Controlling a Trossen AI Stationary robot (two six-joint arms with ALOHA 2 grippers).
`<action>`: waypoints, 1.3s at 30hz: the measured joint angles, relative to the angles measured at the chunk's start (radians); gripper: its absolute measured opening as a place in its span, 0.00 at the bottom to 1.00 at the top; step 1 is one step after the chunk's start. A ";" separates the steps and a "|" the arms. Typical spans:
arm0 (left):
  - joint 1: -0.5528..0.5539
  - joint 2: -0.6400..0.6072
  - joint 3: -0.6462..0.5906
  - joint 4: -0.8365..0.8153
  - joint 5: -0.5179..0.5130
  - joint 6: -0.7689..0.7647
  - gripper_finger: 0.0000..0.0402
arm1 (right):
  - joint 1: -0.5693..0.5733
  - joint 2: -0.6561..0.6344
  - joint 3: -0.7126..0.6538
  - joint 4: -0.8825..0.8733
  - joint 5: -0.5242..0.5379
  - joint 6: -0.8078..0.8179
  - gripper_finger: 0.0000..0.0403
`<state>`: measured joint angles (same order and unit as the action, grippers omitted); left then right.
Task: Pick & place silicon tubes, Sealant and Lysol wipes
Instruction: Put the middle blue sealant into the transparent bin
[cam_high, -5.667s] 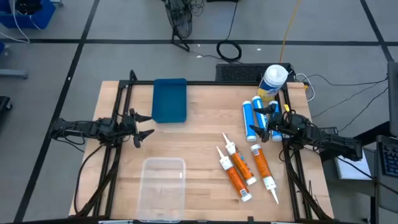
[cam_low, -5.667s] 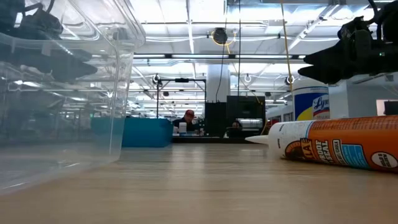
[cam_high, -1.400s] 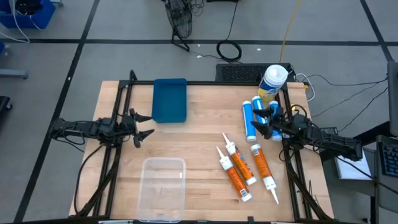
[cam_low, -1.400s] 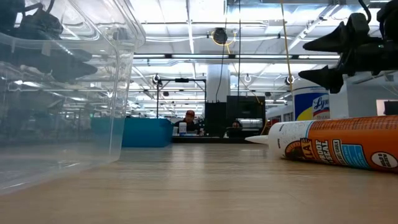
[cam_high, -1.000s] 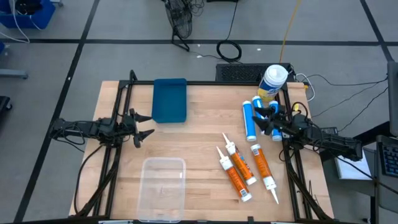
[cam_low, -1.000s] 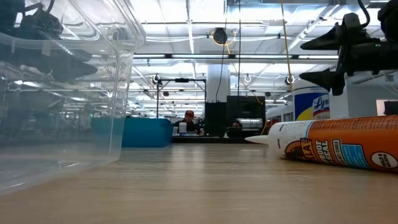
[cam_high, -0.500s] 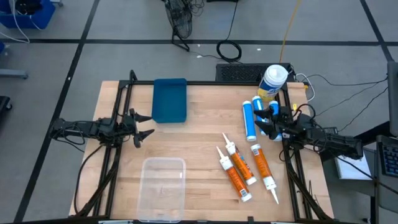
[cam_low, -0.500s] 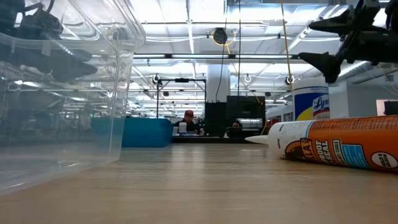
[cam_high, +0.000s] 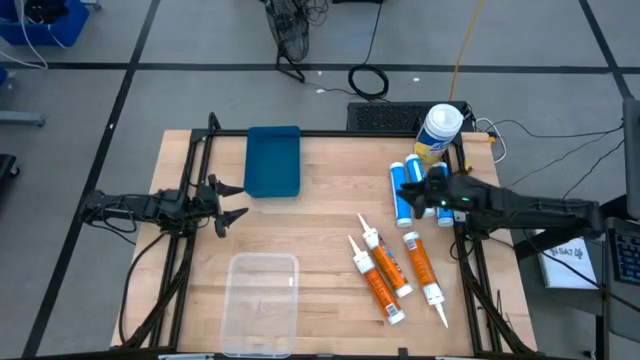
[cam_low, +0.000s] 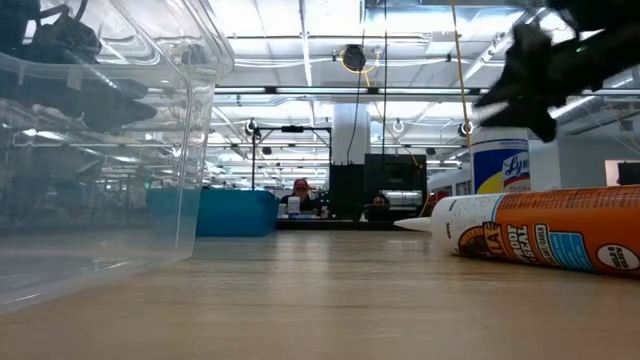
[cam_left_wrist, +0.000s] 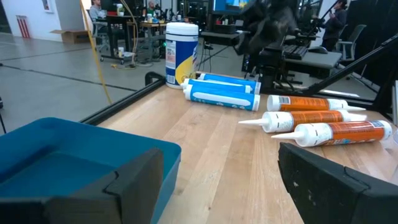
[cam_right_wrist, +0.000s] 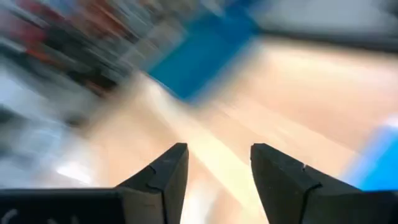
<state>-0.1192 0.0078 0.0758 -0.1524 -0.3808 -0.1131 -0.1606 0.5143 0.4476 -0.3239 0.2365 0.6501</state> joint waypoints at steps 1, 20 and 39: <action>0.000 0.000 0.000 0.000 0.000 0.000 0.77 | -0.006 0.055 0.065 -0.112 0.035 0.010 0.38; 0.000 0.000 0.000 0.000 -0.002 0.000 0.77 | -0.209 0.576 0.343 -0.734 -0.054 -0.003 0.61; 0.000 0.000 0.000 0.000 -0.003 0.000 0.77 | -0.252 0.654 0.034 -0.397 -0.080 0.102 0.72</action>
<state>-0.1191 0.0078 0.0760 -0.1524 -0.3833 -0.1127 -0.4129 1.1685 0.4818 -0.7209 0.1560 0.7521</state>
